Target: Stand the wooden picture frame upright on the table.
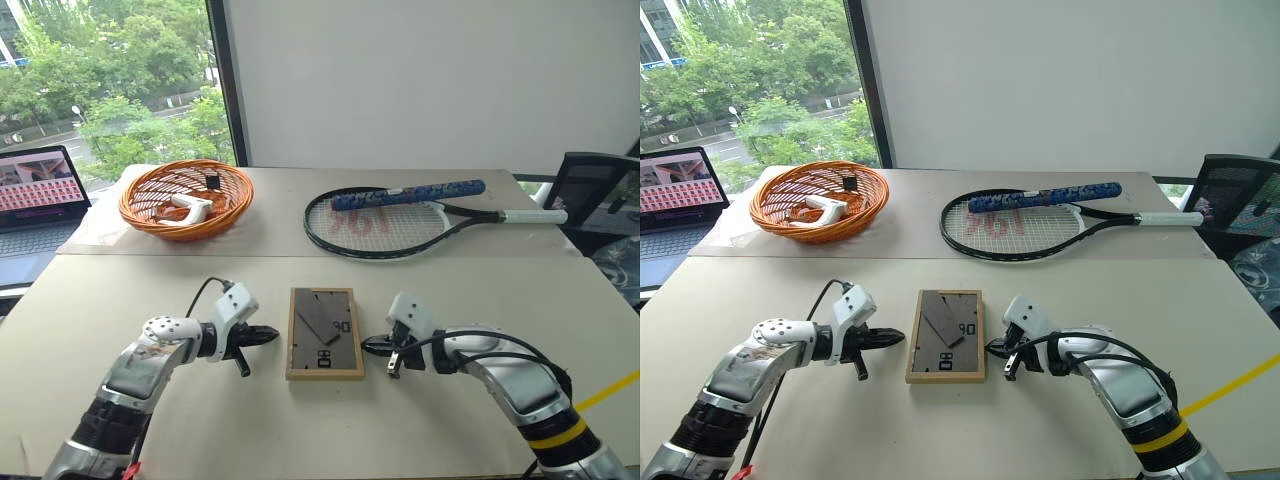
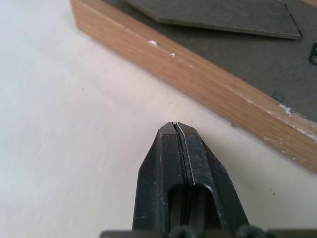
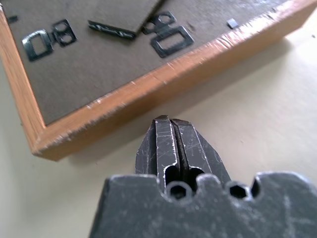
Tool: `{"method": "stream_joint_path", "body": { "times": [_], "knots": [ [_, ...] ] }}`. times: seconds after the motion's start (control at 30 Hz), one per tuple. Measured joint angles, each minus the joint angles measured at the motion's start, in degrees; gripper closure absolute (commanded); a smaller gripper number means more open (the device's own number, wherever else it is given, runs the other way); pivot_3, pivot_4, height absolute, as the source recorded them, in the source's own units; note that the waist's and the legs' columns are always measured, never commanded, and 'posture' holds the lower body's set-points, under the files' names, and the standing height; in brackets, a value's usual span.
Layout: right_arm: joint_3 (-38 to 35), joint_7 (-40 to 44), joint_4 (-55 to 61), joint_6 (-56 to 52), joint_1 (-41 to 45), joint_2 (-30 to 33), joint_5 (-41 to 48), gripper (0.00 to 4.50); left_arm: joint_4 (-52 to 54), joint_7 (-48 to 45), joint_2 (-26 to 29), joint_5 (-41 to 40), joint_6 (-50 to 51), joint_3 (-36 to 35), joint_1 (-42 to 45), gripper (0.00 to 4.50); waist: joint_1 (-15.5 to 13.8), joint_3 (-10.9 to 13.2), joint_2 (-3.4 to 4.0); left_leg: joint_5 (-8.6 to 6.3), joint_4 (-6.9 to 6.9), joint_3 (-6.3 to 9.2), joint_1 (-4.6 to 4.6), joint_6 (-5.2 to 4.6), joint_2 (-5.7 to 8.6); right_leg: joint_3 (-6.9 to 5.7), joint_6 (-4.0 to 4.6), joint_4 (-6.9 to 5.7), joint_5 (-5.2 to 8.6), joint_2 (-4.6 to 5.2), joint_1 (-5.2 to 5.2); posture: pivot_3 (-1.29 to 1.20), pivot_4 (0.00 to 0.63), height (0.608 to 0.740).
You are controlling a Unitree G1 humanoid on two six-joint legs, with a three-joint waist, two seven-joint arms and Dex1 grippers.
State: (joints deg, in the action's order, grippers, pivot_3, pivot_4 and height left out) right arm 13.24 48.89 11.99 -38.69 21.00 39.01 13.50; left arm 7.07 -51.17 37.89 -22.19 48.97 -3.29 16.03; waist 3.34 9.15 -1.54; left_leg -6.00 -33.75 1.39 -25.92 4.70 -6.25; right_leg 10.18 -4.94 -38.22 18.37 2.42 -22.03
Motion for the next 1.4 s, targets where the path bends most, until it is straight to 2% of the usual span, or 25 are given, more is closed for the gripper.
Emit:
{"method": "stream_joint_path", "body": {
  "times": [0.07,0.13,0.2,0.3,0.43,0.53,0.73,0.8,0.93,1.03,1.17,1.27,1.4],
  "knots": [
    [-1.9,0.7,-1.9,1.0,0.1,2.3,-0.4,4.5,2.2,2.9,0.8,-2.7,8.7,-4.9,-0.9,4.46,0.0,0.0,-0.04,0.0,-0.04,0.04,-0.13,0.0,0.0,-0.04,-0.02,-0.01,0.01,0.0,-0.09,0.0,0.15,0.723],
    [-3.9,1.8,-3.1,3.0,0.1,4.1,-0.4,4.5,5.0,4.6,2.3,-8.0,22.1,-11.9,-0.7,3.96,0.1,0.1,-0.08,0.0,-0.04,0.07,-0.18,0.0,0.01,-0.05,-0.03,0.0,0.02,0.0,-0.13,0.0,0.15,0.723],
    [-4.5,3.0,-3.3,4.4,0.1,4.6,-0.4,4.5,5.5,3.5,1.9,-13.2,29.8,-16.7,0.3,3.4,0.1,0.1,-0.1,0.0,-0.03,0.07,-0.24,0.0,0.01,-0.08,-0.04,0.0,0.03,0.0,-0.17,0.0,0.15,0.723],
    [-4.8,5.6,-3.3,7.1,0.2,4.7,0.2,4.5,3.4,2.4,1.6,-26.7,40.7,-22.6,3.2,2.33,0.0,0.1,-0.12,0.0,-0.04,0.12,-0.27,0.01,0.03,-0.12,-0.03,0.03,0.02,0.01,-0.15,0.0,0.15,0.723],
    [-4.0,8.4,-2.5,9.9,0.2,4.9,0.0,4.5,-2.8,10.1,3.2,-40.1,42.9,-19.0,2.4,0.86,0.0,0.1,-0.17,0.0,-0.02,0.14,-0.27,0.01,0.03,-0.12,0.02,0.04,-0.01,0.02,-0.15,0.0,0.15,0.723],
    [-1.4,9.0,-2.7,13.4,-0.1,5.1,-2.4,4.5,-3.6,19.5,-0.1,-47.9,43.3,-13.1,2.1,0.03,-0.3,0.1,-0.18,0.0,-0.05,0.15,-0.3,0.01,0.05,-0.12,0.09,0.06,-0.06,0.04,-0.15,0.0,0.15,0.723],
    [-0.1,9.2,-4.4,16.2,-0.5,3.6,-4.4,4.5,-6.6,35.9,-10.3,-56.5,43.3,-10.9,5.7,0.03,-1.2,0.2,-0.2,0.02,-0.08,0.16,-0.31,0.04,0.1,-0.12,0.13,0.08,-0.11,0.06,-0.12,0.0,0.15,0.723],
    [0.0,9.0,-4.4,16.3,-0.7,1.7,-4.5,4.5,-7.7,41.2,-14.9,-57.4,43.3,-11.2,7.3,0.03,-1.5,0.2,-0.2,0.03,-0.09,0.19,-0.3,0.06,0.11,-0.12,0.13,0.08,-0.11,0.06,-0.1,0.0,0.15,0.723],
    [0.5,8.3,-4.6,16.3,-0.9,-0.7,-4.5,4.5,-9.4,48.4,-20.4,-59.6,42.4,-11.6,8.7,0.03,-2.0,0.1,-0.2,0.07,-0.1,0.21,-0.3,0.12,0.13,-0.12,0.12,0.07,-0.13,0.07,-0.1,0.0,0.15,0.723],
    [1.3,8.0,-4.5,16.0,-0.9,-1.6,-4.5,4.5,-10.1,52.8,-22.4,-62.2,41.5,-11.7,8.8,0.03,-2.4,0.1,-0.2,0.09,-0.09,0.21,-0.3,0.15,0.14,-0.12,0.11,0.08,-0.14,0.08,-0.09,0.0,0.15,0.723],
    [1.5,7.5,-4.0,15.5,-1.1,-1.8,-4.6,4.5,-10.7,56.4,-22.2,-65.6,40.3,-11.5,8.6,0.03,-2.5,0.1,-0.2,0.13,-0.08,0.22,-0.3,0.22,0.15,-0.12,0.11,0.08,-0.15,0.08,-0.1,0.0,0.15,0.723],
    [1.6,7.2,-3.7,15.5,-1.3,-1.8,-4.6,4.5,-10.7,58.3,-20.8,-67.9,39.0,-11.0,7.9,0.85,-2.3,0.1,-0.2,0.15,-0.04,0.23,-0.3,0.26,0.15,-0.12,0.12,0.07,-0.15,0.07,-0.13,0.0,0.15,0.723],
    [1.5,7.2,-3.7,15.5,-1.3,-1.7,-5.0,4.5,-10.9,59.9,-17.8,-71.5,36.3,-10.3,7.3,2.19,-2.5,0.1,-0.2,0.17,-0.04,0.24,-0.3,0.3,0.15,-0.13,0.12,0.08,-0.15,0.08,-0.13,0.0,0.15,0.723]
  ]
}}
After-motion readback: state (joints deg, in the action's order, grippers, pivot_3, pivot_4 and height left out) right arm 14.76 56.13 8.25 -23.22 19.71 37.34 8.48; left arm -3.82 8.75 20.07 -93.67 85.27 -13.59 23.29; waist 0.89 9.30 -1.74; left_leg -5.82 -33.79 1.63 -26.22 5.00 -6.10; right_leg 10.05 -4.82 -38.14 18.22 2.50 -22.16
